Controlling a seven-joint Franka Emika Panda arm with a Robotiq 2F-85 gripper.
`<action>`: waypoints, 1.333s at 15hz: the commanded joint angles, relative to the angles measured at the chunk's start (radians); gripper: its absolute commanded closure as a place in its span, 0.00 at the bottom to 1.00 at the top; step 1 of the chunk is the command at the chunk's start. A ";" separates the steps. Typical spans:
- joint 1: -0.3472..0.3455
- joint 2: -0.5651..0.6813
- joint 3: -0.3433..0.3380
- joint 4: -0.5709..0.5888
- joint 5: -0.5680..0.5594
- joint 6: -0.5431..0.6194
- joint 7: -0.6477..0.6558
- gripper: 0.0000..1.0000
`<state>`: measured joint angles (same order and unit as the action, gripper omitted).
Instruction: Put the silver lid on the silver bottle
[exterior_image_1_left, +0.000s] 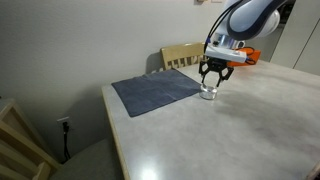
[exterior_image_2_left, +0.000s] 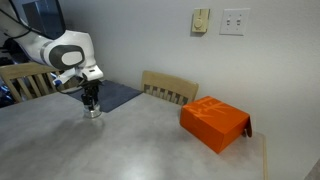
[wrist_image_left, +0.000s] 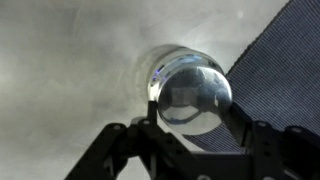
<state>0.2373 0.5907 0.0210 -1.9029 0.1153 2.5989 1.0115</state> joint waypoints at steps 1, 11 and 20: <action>0.002 0.020 0.001 0.017 0.012 -0.013 -0.021 0.56; 0.052 -0.043 -0.038 -0.044 -0.023 0.028 0.027 0.00; 0.068 -0.079 -0.037 -0.068 -0.026 0.049 0.038 0.00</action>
<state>0.2954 0.5517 -0.0063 -1.9202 0.1030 2.6220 1.0357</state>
